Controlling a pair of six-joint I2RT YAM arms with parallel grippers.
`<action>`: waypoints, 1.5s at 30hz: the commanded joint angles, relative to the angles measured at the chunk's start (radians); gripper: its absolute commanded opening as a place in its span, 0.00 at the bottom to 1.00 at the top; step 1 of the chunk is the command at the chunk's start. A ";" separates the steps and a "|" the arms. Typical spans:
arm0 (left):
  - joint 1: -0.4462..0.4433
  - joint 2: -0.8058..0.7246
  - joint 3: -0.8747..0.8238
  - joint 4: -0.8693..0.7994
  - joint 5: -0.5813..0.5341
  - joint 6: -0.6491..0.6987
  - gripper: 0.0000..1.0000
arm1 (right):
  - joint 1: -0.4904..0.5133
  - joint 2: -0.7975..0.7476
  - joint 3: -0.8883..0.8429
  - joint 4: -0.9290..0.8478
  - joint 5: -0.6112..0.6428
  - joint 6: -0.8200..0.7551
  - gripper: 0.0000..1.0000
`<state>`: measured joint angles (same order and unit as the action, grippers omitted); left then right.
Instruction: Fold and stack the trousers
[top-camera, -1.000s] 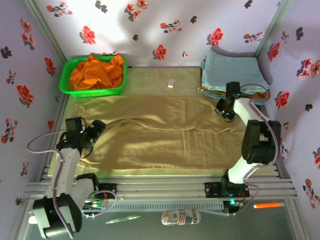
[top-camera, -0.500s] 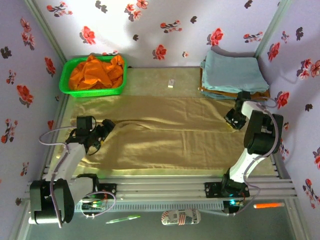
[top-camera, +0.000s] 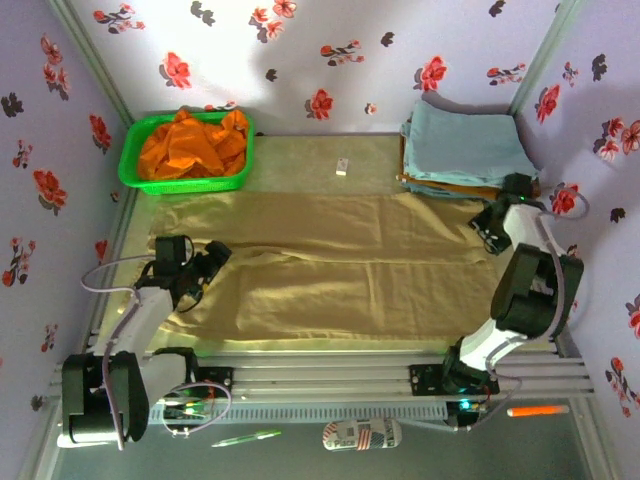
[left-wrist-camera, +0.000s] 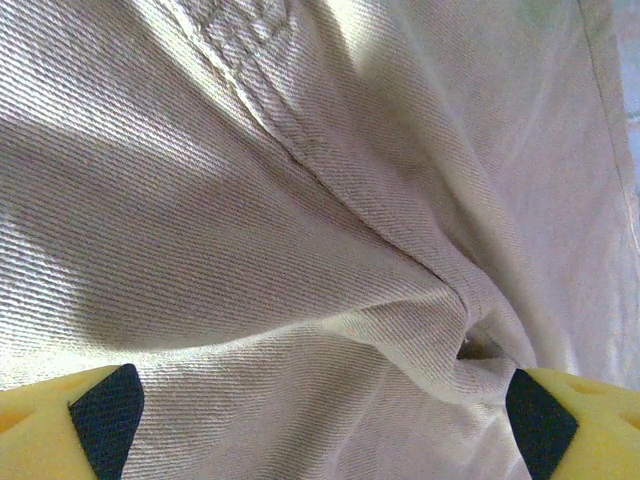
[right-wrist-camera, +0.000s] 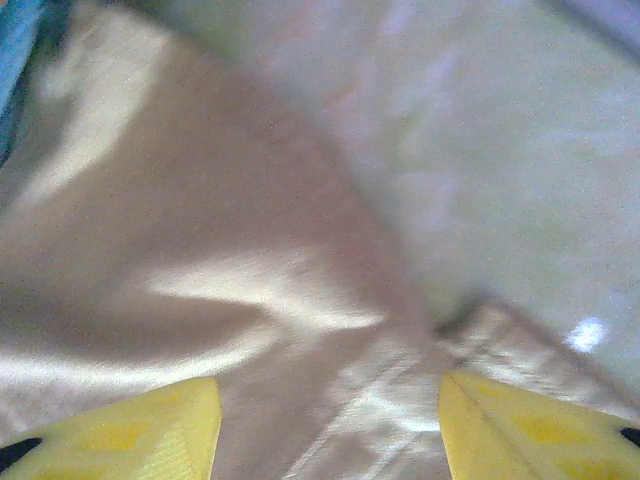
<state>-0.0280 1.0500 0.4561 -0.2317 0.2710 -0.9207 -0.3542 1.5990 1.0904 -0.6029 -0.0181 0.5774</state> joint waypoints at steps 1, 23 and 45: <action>0.007 0.013 -0.014 0.036 0.022 0.015 0.97 | -0.080 0.004 -0.082 -0.008 0.004 0.047 0.59; 0.025 0.062 -0.056 0.111 0.057 0.036 0.97 | 0.000 0.157 0.078 -0.064 -0.001 -0.040 0.53; 0.028 0.081 -0.066 0.139 0.082 0.049 0.97 | 0.049 0.018 0.048 -0.108 0.061 0.034 0.62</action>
<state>-0.0063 1.1248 0.4046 -0.1112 0.3325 -0.8974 -0.2737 1.6951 1.1824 -0.6868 0.0235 0.5564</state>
